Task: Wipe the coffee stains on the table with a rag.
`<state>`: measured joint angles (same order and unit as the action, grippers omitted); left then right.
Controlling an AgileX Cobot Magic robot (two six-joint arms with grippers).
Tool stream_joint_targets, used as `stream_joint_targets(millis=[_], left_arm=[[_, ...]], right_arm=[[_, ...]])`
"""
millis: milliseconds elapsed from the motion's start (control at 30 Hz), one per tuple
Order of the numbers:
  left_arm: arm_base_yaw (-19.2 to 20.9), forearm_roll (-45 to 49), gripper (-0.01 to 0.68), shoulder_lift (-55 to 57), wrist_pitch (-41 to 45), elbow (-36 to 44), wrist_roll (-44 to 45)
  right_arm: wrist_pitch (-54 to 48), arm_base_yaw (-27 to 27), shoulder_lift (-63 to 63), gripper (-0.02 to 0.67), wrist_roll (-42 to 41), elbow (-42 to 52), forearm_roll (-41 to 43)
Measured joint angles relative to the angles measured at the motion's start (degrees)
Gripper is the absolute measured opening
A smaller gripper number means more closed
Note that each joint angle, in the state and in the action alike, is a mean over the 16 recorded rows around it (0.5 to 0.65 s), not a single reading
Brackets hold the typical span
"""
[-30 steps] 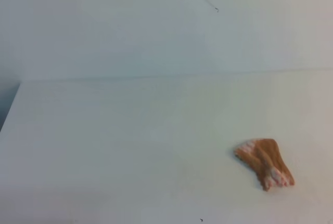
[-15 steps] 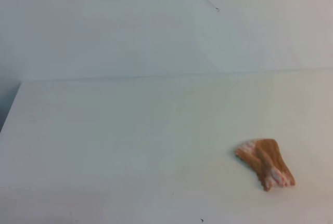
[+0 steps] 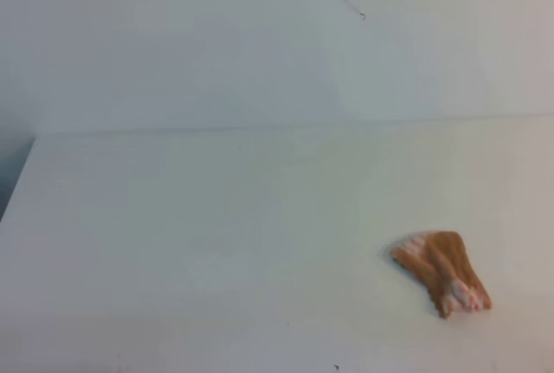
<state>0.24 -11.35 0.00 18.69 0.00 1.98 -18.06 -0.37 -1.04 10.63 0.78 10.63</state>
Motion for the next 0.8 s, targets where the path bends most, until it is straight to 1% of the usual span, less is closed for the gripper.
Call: stream_joint_targets(millis=[467, 800], left_arm=[[0.0, 0.0, -0.001, 0.0, 0.0, 0.0, 0.0], [0.0, 0.0, -0.001, 0.0, 0.0, 0.0, 0.0]], right_arm=[[0.7, -0.2, 0.0, -0.003, -4.6, 0.0, -3.7], [1.4, -0.3, -0.3, -0.003, -5.7, 0.5, -4.3]])
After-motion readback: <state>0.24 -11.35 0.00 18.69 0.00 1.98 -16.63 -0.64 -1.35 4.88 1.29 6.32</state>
